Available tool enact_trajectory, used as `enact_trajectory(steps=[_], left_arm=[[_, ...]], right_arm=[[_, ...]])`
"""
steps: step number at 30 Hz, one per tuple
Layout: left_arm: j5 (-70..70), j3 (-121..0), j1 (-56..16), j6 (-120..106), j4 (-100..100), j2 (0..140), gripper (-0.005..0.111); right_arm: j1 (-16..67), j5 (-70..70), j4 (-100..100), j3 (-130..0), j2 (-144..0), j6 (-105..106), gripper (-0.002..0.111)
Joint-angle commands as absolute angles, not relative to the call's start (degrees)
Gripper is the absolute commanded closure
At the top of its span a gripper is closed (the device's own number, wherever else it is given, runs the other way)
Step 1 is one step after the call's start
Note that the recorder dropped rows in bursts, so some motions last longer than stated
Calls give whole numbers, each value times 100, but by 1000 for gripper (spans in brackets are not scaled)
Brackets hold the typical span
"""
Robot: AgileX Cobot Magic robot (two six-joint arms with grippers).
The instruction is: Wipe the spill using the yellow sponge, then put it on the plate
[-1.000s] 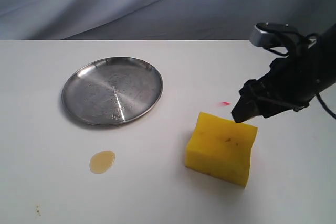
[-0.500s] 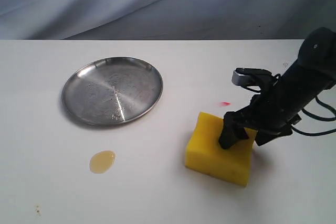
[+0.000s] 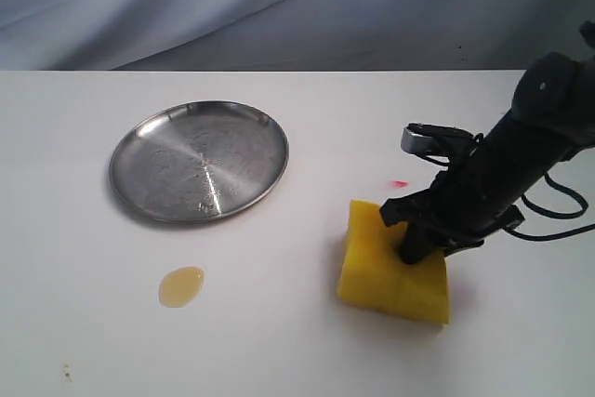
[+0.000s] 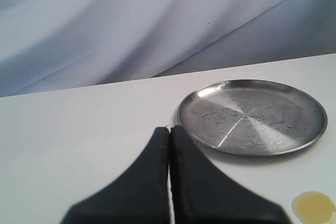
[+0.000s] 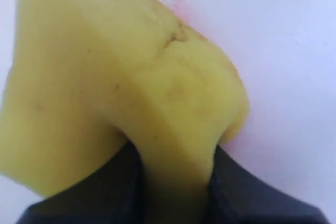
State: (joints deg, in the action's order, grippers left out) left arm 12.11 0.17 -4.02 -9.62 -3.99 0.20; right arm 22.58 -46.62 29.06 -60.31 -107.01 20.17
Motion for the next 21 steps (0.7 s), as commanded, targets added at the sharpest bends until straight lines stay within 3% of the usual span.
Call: enact_trajectory(steps=[1,5,11,17,21], left_arm=[[1177,0,-397,-915,-394,0,107],[1177,0,-397,-915,-394,0,107],[1177,0,-397,-915,-394,0,107],[1177,0,-397,-915,-394,0,107],[1177,0,-397,-915,-394,0,107]], right_arm=[[2905,-4645,2803,-6015,-10099,1886,108],[3970,-4850,2728,-6667,-10040,1340,108],[5338,-5429,2436,-9183,-11681,306,108],[5729,-6087,2268,-11419,-13358,-223,108],[5729,-6372,1860,-11803,-13821,-437,108]])
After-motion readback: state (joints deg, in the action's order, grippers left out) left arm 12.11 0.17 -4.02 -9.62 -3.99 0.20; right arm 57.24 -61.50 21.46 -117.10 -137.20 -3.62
